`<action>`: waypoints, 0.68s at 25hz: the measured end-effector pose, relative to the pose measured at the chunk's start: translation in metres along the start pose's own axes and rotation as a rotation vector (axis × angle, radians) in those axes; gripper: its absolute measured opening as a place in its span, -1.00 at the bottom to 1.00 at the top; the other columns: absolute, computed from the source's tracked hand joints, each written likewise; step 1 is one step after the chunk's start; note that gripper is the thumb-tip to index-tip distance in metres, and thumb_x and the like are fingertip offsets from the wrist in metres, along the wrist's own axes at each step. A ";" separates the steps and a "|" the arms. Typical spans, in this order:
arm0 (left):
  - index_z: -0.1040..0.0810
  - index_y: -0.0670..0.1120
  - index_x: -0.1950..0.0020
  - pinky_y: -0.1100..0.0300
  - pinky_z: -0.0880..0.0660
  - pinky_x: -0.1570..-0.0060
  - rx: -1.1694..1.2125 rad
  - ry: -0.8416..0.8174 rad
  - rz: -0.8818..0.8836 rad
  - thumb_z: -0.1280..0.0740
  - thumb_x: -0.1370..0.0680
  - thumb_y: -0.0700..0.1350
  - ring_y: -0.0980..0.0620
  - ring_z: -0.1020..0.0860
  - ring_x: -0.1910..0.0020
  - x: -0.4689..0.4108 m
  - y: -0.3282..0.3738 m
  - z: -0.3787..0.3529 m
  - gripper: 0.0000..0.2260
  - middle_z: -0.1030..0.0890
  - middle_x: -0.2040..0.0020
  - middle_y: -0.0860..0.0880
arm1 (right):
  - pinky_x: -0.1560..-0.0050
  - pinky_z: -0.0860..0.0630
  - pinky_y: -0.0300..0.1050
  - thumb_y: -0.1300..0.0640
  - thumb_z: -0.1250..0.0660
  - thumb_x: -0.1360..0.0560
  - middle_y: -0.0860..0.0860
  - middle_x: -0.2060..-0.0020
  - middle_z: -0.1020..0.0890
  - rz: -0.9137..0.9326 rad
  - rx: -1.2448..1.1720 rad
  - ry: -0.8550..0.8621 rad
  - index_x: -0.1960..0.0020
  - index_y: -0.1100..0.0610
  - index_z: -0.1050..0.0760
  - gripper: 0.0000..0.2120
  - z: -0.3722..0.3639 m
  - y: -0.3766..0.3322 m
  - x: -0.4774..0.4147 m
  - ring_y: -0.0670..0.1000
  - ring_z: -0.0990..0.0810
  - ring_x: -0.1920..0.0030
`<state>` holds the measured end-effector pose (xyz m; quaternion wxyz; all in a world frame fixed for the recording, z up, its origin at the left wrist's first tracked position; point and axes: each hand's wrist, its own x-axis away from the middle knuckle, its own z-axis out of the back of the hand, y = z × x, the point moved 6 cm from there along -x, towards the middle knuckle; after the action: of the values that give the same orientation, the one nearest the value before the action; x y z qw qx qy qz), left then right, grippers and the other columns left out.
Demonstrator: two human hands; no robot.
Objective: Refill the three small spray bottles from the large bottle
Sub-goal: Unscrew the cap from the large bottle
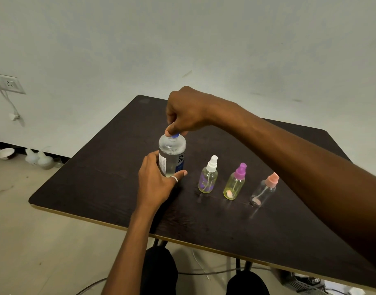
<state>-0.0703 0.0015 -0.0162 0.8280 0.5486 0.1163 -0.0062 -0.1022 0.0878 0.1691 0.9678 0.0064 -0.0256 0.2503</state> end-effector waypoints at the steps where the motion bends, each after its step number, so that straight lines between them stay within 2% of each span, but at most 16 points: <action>1: -0.41 -0.01 -0.32 0.15 -0.50 -0.16 -0.003 0.001 -0.005 -0.64 -0.26 0.05 0.10 -0.45 -0.19 0.000 0.000 0.000 -0.29 -0.48 -0.23 0.04 | 0.20 -0.49 -0.24 -0.02 -0.47 -0.44 -0.08 0.34 -0.66 0.015 -0.013 0.010 0.12 0.14 -0.68 -0.79 0.000 0.000 0.001 -0.09 -0.65 0.26; 5: -0.42 0.00 -0.33 0.13 -0.51 -0.18 -0.006 -0.019 -0.019 -0.63 -0.27 0.06 0.11 -0.46 -0.20 0.000 -0.001 0.001 -0.29 -0.50 -0.25 0.05 | 0.08 -0.48 -0.25 0.05 -0.50 -0.42 -0.02 0.05 -0.70 0.080 0.014 0.036 -0.07 0.12 -0.67 -0.74 0.001 -0.003 0.004 -0.07 -0.62 0.11; 10: -0.45 0.01 -0.33 0.16 -0.51 -0.16 0.017 -0.085 -0.038 -0.62 -0.30 0.05 0.09 -0.50 -0.23 0.000 0.002 0.002 -0.33 -0.54 -0.27 0.06 | -0.03 -0.51 -0.26 0.10 -0.49 -0.43 -0.01 -0.05 -0.69 0.113 0.017 0.021 -0.13 0.12 -0.66 -0.72 -0.001 -0.003 0.008 -0.06 -0.63 0.00; 12: -0.46 0.04 -0.31 0.22 -0.50 -0.14 0.045 -0.112 -0.052 -0.62 -0.31 0.02 0.14 -0.51 -0.19 0.002 0.005 0.003 -0.37 -0.55 -0.23 0.11 | -0.03 -0.52 -0.23 0.03 -0.49 -0.44 -0.02 -0.03 -0.69 0.104 0.025 0.014 -0.13 0.10 -0.65 -0.70 0.000 -0.002 0.009 -0.07 -0.62 0.02; 14: -0.47 0.07 -0.29 0.33 -0.48 -0.08 0.068 -0.136 -0.059 -0.62 -0.32 0.00 0.20 -0.50 -0.15 0.002 0.007 0.004 -0.40 -0.53 -0.17 0.19 | 0.00 -0.55 -0.15 -0.14 -0.44 -0.44 0.00 0.05 -0.70 0.040 0.018 0.040 -0.09 0.12 -0.66 -0.63 0.003 0.004 0.008 -0.04 -0.62 0.08; 17: -0.45 0.08 -0.32 0.46 -0.38 0.03 0.076 -0.151 -0.055 -0.61 -0.32 -0.01 0.22 -0.47 -0.15 0.002 0.006 0.003 -0.38 -0.50 -0.16 0.21 | 0.14 -0.53 -0.09 -0.30 -0.31 -0.46 0.04 0.35 -0.63 -0.067 0.023 0.099 0.17 0.20 -0.64 -0.47 0.002 0.008 0.003 0.00 -0.58 0.30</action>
<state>-0.0666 0.0012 -0.0096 0.8125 0.5741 0.0683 -0.0747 -0.1034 0.0965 0.1716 0.9756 0.0059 0.0254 0.2181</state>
